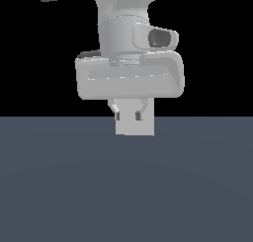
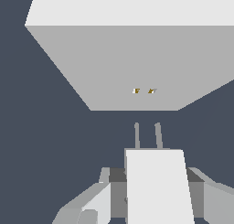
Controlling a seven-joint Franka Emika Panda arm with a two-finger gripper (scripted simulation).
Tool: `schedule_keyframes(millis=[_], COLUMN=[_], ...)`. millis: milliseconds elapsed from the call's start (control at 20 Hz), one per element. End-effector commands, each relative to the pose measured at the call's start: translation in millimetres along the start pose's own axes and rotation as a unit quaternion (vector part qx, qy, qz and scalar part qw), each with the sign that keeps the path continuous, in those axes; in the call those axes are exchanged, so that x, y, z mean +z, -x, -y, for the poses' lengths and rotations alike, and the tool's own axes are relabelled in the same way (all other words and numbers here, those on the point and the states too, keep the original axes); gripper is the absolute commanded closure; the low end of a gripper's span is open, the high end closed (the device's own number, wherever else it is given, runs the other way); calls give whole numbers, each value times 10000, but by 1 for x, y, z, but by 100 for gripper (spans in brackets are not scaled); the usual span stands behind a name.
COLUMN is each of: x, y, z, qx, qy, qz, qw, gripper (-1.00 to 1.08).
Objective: Plug the charger into the wall socket.
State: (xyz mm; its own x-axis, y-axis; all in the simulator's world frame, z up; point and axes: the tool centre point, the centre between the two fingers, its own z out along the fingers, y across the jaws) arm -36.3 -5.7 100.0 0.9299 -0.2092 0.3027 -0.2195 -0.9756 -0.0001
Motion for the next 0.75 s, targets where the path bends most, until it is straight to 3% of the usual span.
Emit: schedule_keyframes(millis=[0, 350, 700], x=[2, 10, 12], y=[-7, -32, -39], z=[0, 0, 0], qx=[3, 3, 0], qy=[-2, -5, 1], qz=[-1, 1, 1], qw=[10000, 10000, 10000], gripper=[108, 108, 108])
